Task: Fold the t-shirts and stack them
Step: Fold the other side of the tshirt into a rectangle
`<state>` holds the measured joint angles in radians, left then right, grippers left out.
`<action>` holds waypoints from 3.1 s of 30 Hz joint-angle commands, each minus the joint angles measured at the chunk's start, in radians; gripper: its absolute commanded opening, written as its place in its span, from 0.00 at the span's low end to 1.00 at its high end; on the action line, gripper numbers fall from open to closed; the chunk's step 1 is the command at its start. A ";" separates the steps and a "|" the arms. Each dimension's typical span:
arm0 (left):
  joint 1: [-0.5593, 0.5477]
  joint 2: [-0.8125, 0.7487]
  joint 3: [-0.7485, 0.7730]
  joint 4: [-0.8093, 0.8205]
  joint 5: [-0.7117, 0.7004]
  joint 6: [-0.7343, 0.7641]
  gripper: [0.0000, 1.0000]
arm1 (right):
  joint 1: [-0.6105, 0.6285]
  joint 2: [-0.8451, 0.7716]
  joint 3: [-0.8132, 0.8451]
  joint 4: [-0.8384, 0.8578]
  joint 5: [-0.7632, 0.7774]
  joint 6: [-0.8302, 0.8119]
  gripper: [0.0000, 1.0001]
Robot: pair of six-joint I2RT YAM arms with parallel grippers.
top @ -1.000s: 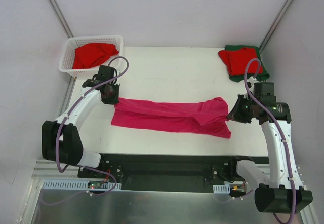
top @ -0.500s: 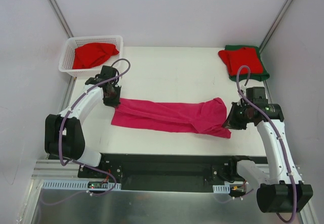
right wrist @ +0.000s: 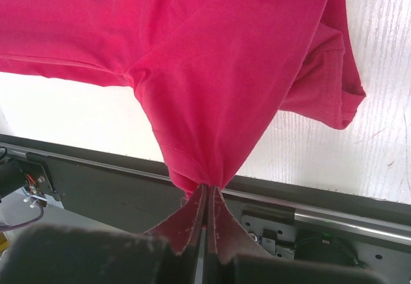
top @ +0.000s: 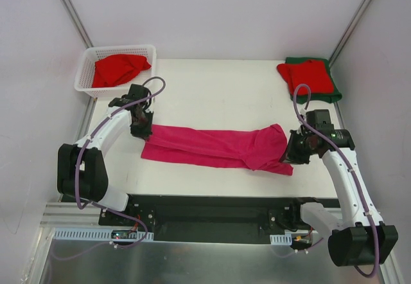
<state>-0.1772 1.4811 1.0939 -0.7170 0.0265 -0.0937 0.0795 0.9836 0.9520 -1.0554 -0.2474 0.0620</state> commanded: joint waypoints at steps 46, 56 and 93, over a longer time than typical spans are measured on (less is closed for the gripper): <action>-0.034 -0.096 0.064 -0.121 0.006 -0.087 0.86 | 0.042 0.058 -0.018 0.054 0.022 0.032 0.01; -0.034 -0.148 0.089 0.010 0.144 -0.110 0.85 | 0.055 0.012 -0.074 0.041 0.031 0.055 0.01; -0.073 -0.143 -0.069 0.281 0.288 -0.207 0.99 | 0.538 -0.018 -0.248 0.344 0.223 0.150 0.71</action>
<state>-0.2428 1.3811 1.0370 -0.4744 0.2874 -0.2806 0.5159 0.9043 0.7006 -0.7956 -0.1513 0.1921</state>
